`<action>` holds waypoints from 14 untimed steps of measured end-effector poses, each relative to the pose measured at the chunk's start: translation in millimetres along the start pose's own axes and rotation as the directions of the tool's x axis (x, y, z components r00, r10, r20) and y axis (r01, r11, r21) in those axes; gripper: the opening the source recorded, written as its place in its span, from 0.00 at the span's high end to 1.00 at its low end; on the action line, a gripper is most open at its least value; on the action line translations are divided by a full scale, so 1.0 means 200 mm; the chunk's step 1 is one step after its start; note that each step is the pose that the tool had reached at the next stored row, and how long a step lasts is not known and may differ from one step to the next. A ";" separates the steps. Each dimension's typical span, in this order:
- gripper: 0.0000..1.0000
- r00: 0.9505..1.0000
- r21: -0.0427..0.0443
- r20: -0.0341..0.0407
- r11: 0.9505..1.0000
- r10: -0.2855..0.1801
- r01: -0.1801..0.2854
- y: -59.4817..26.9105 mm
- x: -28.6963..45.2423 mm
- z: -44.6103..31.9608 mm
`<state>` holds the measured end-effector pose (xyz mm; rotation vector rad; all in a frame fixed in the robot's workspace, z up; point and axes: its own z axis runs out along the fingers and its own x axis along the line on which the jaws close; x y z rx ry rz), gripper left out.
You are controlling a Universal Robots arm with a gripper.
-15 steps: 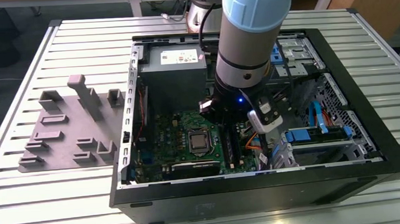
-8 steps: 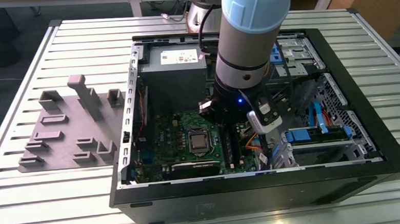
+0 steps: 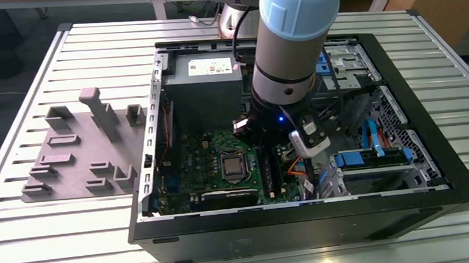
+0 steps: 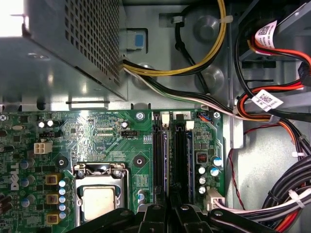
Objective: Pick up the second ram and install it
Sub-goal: 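Press down the second ram until it locks into place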
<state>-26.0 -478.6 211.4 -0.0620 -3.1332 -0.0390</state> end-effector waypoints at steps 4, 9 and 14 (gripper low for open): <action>0.86 1.000 0.000 0.000 1.000 0.000 0.000 0.000 0.001 0.004; 0.86 1.000 0.000 0.000 1.000 0.000 0.000 0.000 0.001 0.005; 0.86 1.000 0.000 0.000 1.000 -0.002 0.002 0.000 0.001 0.003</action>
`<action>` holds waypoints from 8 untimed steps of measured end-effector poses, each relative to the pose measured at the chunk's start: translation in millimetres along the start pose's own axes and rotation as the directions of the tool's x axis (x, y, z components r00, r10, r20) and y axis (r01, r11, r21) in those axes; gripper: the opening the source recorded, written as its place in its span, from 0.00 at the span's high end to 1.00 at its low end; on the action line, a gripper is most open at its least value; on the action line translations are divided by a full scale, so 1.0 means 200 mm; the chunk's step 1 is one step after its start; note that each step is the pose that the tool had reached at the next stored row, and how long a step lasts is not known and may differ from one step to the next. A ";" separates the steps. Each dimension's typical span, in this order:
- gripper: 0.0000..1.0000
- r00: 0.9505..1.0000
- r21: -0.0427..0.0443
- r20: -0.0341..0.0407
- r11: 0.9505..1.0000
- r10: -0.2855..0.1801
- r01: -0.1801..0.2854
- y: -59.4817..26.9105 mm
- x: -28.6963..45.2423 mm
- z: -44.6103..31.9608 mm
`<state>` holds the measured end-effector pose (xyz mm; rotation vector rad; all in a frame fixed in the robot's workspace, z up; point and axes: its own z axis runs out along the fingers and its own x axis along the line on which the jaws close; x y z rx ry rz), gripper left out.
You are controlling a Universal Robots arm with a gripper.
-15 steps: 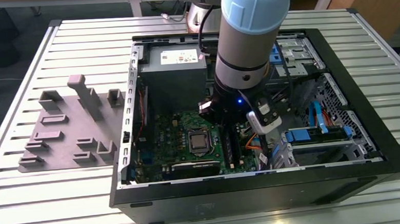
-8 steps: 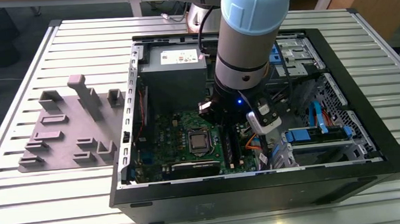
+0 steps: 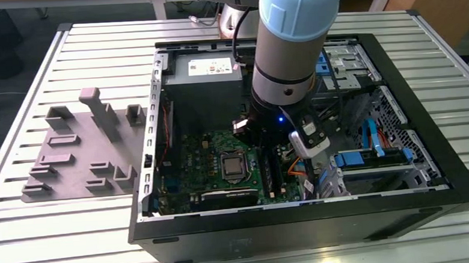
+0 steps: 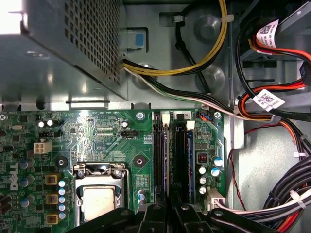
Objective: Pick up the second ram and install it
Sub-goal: 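Press down the second ram until it locks into place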
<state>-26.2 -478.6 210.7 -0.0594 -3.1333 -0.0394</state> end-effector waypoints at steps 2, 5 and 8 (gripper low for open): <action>0.86 1.000 0.000 0.000 1.000 -0.001 0.001 0.000 0.000 -0.002; 0.86 1.000 0.001 0.000 1.000 -0.003 0.003 0.001 0.000 -0.004; 0.86 1.000 0.001 -0.001 1.000 -0.006 0.006 0.001 0.000 -0.004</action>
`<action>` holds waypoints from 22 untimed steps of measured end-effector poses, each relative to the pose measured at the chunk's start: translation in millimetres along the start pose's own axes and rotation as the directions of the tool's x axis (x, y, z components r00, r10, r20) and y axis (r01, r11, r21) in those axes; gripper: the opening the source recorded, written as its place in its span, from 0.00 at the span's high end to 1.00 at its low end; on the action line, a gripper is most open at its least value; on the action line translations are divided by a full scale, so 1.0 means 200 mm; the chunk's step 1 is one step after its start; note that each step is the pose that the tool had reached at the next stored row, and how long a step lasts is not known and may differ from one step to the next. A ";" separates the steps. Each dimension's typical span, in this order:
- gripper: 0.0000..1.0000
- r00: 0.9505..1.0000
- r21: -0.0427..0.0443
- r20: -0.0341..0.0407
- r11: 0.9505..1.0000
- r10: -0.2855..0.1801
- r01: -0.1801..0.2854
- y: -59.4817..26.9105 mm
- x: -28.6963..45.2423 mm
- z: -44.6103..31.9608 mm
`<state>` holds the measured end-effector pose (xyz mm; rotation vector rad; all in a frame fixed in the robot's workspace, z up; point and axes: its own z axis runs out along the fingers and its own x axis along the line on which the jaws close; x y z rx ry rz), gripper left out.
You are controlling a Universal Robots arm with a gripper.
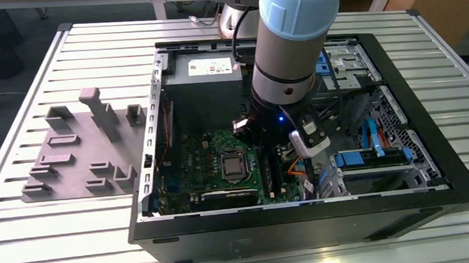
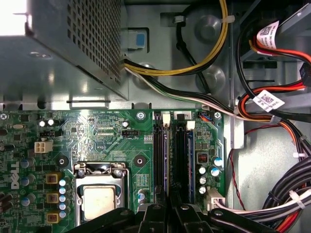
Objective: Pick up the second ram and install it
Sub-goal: 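Press down the second ram until it locks into place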
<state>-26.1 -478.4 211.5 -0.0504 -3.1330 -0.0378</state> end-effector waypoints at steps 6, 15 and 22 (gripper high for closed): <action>0.86 1.000 0.000 -0.001 1.000 -0.016 0.016 0.002 -0.003 0.003; 0.86 1.000 0.000 -0.001 1.000 -0.016 0.016 0.002 -0.003 0.009; 0.86 1.000 0.000 -0.002 1.000 -0.016 0.016 0.002 -0.003 0.023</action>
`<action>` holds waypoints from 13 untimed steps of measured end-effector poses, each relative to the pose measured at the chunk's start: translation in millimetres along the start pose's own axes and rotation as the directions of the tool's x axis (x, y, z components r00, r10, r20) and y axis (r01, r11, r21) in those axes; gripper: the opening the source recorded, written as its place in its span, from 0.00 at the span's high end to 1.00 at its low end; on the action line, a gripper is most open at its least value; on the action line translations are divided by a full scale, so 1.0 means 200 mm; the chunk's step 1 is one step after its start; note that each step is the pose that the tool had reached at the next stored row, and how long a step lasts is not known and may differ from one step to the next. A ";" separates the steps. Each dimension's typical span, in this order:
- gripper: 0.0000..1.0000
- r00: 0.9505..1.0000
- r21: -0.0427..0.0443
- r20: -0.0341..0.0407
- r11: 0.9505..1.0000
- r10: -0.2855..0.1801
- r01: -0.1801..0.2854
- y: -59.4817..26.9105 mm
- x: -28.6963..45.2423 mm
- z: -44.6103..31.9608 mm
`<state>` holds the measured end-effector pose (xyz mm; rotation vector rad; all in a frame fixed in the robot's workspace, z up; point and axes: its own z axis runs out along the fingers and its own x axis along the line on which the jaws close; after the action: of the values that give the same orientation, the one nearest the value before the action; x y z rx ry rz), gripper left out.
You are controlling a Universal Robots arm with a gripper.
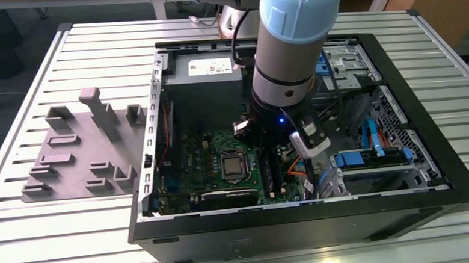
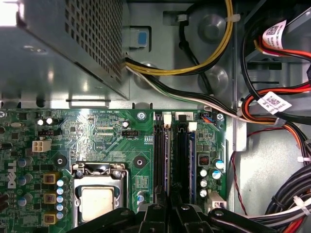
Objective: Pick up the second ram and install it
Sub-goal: 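Press down the second ram until it locks into place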
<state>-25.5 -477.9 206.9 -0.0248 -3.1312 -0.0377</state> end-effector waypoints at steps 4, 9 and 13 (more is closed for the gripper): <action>0.86 1.000 0.000 -0.001 1.000 0.000 0.000 0.000 0.000 0.008; 0.86 1.000 0.000 -0.001 1.000 0.000 0.000 0.000 0.000 0.009; 0.79 1.000 0.000 -0.001 1.000 0.000 0.000 0.000 0.000 0.010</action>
<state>-25.5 -477.9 204.9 -0.0248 -3.1306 -0.0377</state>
